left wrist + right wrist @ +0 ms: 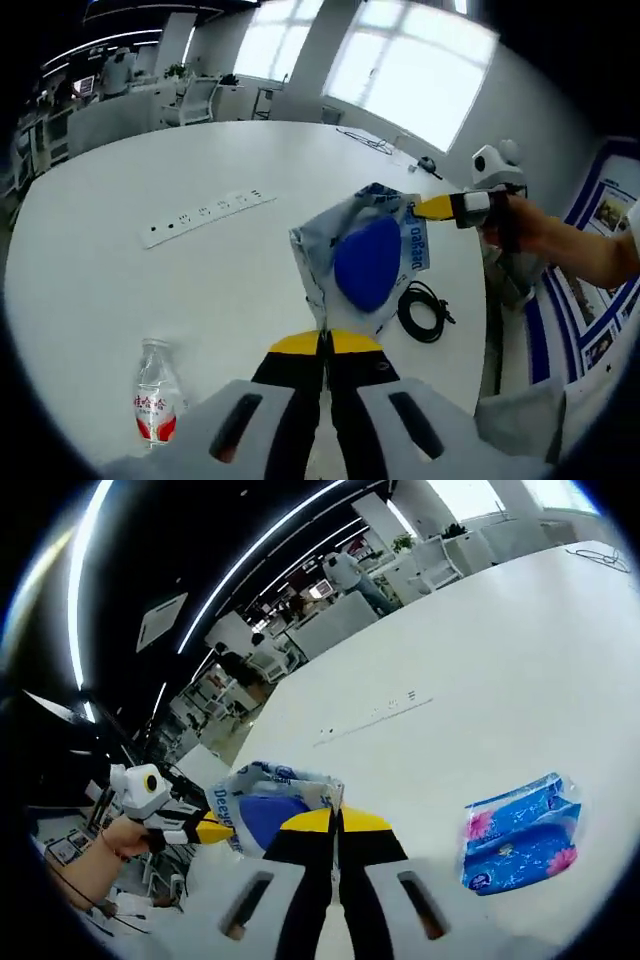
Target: Arrange the tabletop items into an orderly group along one side of the table until the central work area is clear of visible clutter.
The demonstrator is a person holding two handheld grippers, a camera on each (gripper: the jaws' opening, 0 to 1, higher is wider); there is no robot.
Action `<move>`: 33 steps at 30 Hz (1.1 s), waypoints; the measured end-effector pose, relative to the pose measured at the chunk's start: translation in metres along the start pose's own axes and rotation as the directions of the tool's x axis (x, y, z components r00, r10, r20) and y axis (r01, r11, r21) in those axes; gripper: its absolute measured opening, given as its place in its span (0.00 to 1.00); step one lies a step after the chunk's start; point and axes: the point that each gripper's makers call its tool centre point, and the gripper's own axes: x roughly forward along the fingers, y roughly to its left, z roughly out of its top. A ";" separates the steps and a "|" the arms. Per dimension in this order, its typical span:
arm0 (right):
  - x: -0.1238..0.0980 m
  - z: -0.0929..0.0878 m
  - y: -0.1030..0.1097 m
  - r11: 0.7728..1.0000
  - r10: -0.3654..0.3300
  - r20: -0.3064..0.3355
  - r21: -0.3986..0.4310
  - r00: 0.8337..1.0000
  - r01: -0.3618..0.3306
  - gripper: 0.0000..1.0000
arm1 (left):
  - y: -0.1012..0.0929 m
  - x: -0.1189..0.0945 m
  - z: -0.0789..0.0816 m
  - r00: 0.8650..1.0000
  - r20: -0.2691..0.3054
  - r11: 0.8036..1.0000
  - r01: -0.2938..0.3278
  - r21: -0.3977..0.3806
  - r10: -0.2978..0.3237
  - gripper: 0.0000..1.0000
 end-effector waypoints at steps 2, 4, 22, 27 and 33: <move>0.000 0.001 -0.003 1.000 -0.004 -0.011 -0.010 1.000 0.004 0.00 | -0.001 0.003 -0.001 1.000 -0.001 1.000 0.000 -0.017 0.000 0.00; 0.000 0.001 -0.005 1.000 -0.008 -0.020 -0.016 1.000 0.008 0.00 | -0.005 0.005 -0.003 1.000 -0.005 1.000 0.001 -0.023 -0.001 0.00; 0.020 -0.027 -0.037 0.993 -0.101 -0.198 -0.075 0.975 0.087 0.00 | -0.002 0.032 -0.034 0.993 -0.118 0.993 -0.020 -0.112 0.007 0.00; 0.024 -0.038 -0.049 0.990 -0.137 -0.247 -0.073 0.959 0.123 0.00 | -0.001 0.040 -0.042 0.987 -0.161 0.990 -0.018 -0.143 -0.005 0.00; 0.031 -0.045 -0.058 0.984 -0.176 -0.272 -0.089 0.946 0.157 0.00 | 0.003 0.049 -0.049 0.981 -0.195 0.987 -0.018 -0.161 -0.014 0.00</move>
